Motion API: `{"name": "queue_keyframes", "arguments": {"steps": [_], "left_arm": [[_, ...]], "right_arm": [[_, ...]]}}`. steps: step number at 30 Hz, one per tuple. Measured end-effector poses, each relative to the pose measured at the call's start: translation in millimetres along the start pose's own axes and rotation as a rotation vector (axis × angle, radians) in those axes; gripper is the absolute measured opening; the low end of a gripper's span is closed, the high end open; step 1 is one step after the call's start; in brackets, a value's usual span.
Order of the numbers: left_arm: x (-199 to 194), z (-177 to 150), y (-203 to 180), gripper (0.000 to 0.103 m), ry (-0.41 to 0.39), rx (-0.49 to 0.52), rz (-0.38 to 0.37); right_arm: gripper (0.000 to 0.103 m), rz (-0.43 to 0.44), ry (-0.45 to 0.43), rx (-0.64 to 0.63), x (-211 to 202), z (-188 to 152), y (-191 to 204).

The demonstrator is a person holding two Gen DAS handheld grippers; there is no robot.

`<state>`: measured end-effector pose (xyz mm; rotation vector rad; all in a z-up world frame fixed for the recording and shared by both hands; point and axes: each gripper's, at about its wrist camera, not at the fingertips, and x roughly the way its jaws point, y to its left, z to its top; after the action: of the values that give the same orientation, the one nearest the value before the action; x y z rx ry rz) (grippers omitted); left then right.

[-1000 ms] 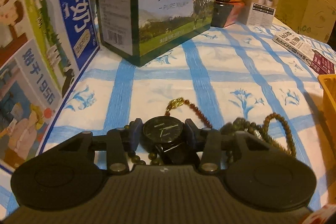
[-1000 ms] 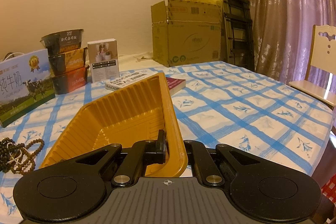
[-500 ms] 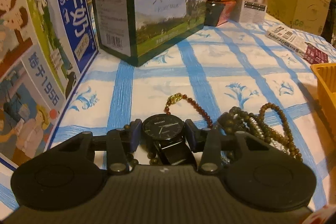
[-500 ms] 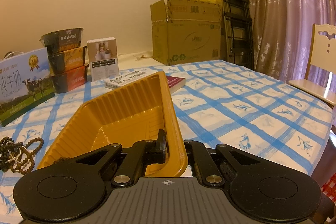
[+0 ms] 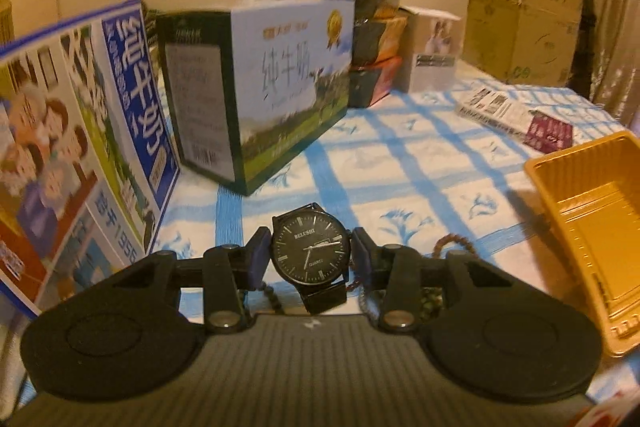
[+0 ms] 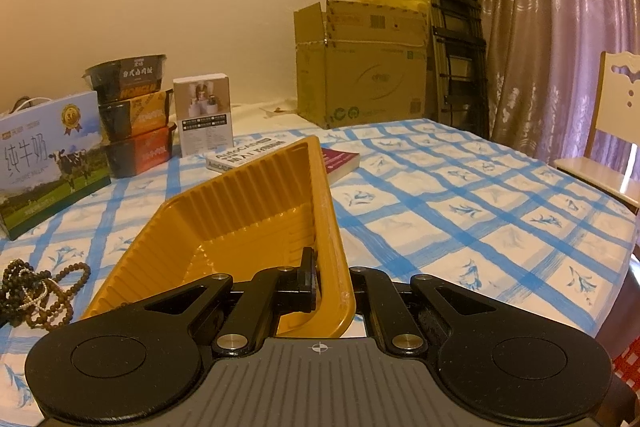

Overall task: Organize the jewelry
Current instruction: 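Carry the wristwatch over the tray and open the left tool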

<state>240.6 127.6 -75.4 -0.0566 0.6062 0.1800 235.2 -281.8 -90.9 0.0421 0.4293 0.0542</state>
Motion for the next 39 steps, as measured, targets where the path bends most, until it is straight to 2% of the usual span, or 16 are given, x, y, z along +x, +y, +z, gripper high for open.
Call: {"name": "queue_keyframes", "arguments": {"steps": [4, 8, 17, 22, 26, 33, 39], "left_arm": [[-15.4, 8.6, -12.7, 0.040, -0.013, 0.021, -0.045], [-30.3, 12.2, -36.5, 0.040, -0.021, 0.033, -0.127], [-49.5, 5.9, -124.5, 0.040, 0.013, 0.062, -0.414], [-39.8, -6.7, -175.2, 0.040, 0.074, 0.081, -0.519], [-28.6, -17.0, -199.5, 0.040, 0.130, 0.068, -0.563], [-6.9, -26.4, -221.7, 0.040, 0.210, 0.042, -0.589], [-6.8, -19.4, -221.0, 0.040, 0.186, 0.010, -0.623]], "right_arm": [[0.005, 0.000, 0.001, 0.000, -0.1, 0.1, 0.2], [0.005, 0.000, -0.001, -0.004, -0.2, 0.0, 0.9], [0.005, 0.007, -0.005, -0.013, -4.7, 0.8, 7.1], [0.005, 0.009, -0.003, -0.013, -5.3, 0.9, 6.9], [0.005, 0.008, -0.003, -0.008, -4.8, 1.2, 5.8], [0.005, 0.002, -0.001, -0.004, -4.4, 0.3, 2.0], [0.005, -0.009, 0.006, 0.003, -4.2, -2.3, -1.4]]}}
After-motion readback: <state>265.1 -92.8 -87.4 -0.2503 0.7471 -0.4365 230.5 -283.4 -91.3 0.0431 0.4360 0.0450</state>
